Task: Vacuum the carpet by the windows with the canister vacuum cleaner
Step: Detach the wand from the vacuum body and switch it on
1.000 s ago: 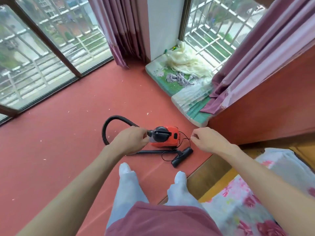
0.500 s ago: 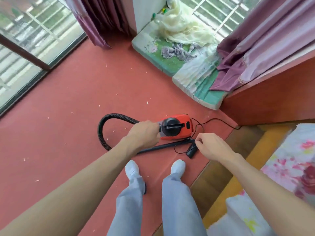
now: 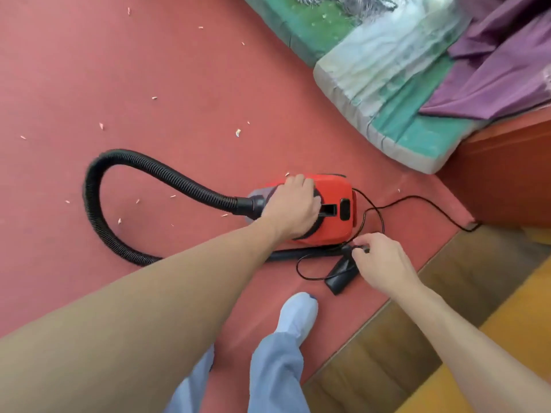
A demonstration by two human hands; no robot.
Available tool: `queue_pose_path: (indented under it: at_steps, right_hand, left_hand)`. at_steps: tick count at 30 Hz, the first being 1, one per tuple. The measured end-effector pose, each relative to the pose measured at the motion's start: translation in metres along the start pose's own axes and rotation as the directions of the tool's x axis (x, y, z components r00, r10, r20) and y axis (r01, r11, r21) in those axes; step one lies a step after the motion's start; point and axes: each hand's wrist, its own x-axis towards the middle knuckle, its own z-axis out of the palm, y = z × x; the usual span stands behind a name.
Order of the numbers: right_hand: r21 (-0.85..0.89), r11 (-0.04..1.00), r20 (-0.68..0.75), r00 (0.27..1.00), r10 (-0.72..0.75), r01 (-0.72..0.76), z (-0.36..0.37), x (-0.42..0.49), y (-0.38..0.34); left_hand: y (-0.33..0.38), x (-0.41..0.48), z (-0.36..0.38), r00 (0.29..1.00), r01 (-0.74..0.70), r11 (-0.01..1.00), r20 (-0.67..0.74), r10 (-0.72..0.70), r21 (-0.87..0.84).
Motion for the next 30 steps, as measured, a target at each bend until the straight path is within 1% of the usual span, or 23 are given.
queue_pose_path:
  at_steps: [3, 6, 8, 9, 11, 13, 15, 17, 21, 24, 27, 28, 30]
  right_hand:
    - [0.021, 0.999, -0.012, 1.0, -0.026, 0.026, 0.026, 0.036, 0.015]
    - [0.066, 0.993, -0.065, 0.993, -0.096, 0.1, 0.045, 0.071, 0.021]
    - [0.117, 0.984, -0.111, 0.987, -0.121, 0.133, 0.053, 0.092, 0.018]
    - [0.143, 0.981, -0.125, 0.986, -0.111, 0.129, 0.057, 0.101, 0.016]
    - [0.188, 0.98, -0.122, 0.991, -0.049, 0.072, 0.063, 0.114, 0.01]
    - [0.212, 0.977, -0.092, 0.996, 0.006, 0.014, 0.07, 0.119, 0.005]
    - [0.215, 0.977, -0.094, 0.995, 0.013, 0.007, 0.076, 0.118, 0.003]
    - [0.222, 0.975, -0.093, 0.995, 0.027, -0.006, 0.075, 0.118, 0.003]
    - [0.269, 0.962, -0.082, 0.994, 0.078, -0.053, 0.065, 0.123, 0.006]
    - [0.292, 0.951, -0.076, 0.988, 0.131, -0.104, 0.066, 0.123, 0.003]
    - [0.298, 0.943, -0.034, 0.986, 0.165, -0.147, 0.077, 0.124, -0.003]
    - [0.294, 0.943, -0.024, 0.986, 0.167, -0.153, 0.078, 0.125, -0.005]
    - [0.308, 0.936, -0.001, 0.984, 0.18, -0.171, 0.076, 0.128, -0.004]
  left_hand:
    - [-0.007, 0.021, 0.048, 0.999, -0.019, 0.991, 0.039, 0.013, 0.132]
    - [-0.015, 0.035, 0.062, 1.0, -0.001, 0.969, 0.016, -0.003, 0.245]
    - [-0.017, 0.04, 0.064, 0.997, -0.057, 0.929, -0.025, 0.071, 0.366]
    - [-0.017, 0.04, 0.064, 0.994, -0.081, 0.915, -0.03, 0.101, 0.394]
    - [-0.019, 0.041, 0.069, 0.993, -0.078, 0.923, -0.051, 0.105, 0.376]
    - [-0.021, 0.042, 0.072, 0.994, -0.022, 0.95, -0.099, 0.055, 0.313]
    - [-0.023, 0.043, 0.074, 0.982, 0.016, 0.97, -0.185, 0.03, 0.243]
    - [-0.024, 0.044, 0.077, 0.977, 0.031, 0.975, -0.213, 0.016, 0.219]
    - [-0.027, 0.046, 0.081, 0.983, 0.061, 0.98, -0.183, -0.026, 0.192]
    - [-0.03, 0.048, 0.085, 0.958, 0.055, 0.98, -0.288, 0.002, 0.19]
    - [-0.033, 0.05, 0.089, 0.935, 0.034, 0.979, -0.352, 0.04, 0.202]
    - [-0.032, 0.052, 0.088, 0.93, 0.036, 0.975, -0.366, 0.047, 0.217]
    - [-0.029, 0.054, 0.087, 0.944, 0.046, 0.976, -0.328, 0.027, 0.211]
